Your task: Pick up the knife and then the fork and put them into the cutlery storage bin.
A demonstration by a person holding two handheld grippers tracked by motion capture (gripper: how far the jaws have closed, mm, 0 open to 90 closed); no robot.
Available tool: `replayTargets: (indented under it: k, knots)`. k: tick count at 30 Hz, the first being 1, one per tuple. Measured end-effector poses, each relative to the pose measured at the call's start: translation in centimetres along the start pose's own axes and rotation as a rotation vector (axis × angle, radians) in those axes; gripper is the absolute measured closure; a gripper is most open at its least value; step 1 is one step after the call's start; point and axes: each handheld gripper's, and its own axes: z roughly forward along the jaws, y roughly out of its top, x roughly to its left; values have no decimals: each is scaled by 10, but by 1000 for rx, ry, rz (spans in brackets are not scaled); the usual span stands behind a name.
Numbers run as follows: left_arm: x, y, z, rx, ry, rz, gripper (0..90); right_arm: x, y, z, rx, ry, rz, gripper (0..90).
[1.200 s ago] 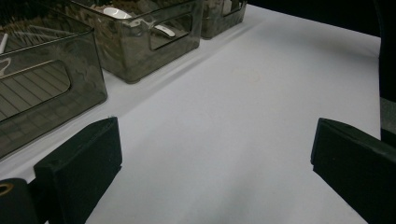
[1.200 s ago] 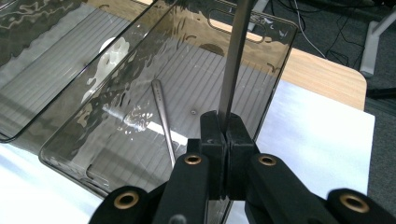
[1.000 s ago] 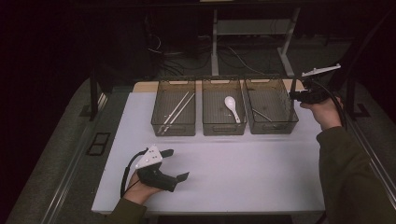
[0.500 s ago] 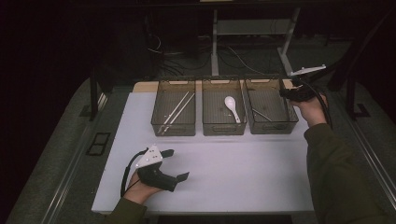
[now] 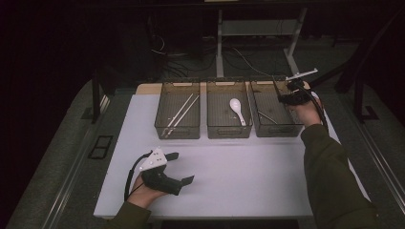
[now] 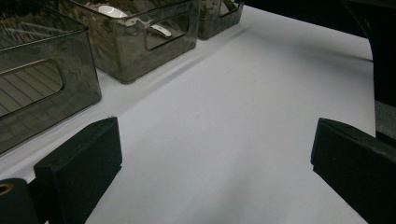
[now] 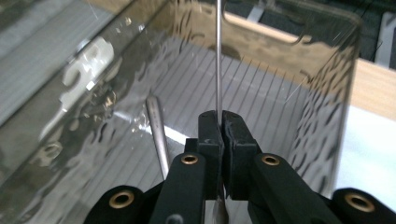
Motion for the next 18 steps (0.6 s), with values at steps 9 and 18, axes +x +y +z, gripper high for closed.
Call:
replayTargets:
  k: [9, 18]
  knots:
    - [0, 0, 1, 4, -6, 2, 12, -1, -7, 12, 65, -5, -5, 806]
    - [0, 0, 2, 7, 0, 9, 12, 0, -6, -2, -10, 101, 65, 532]
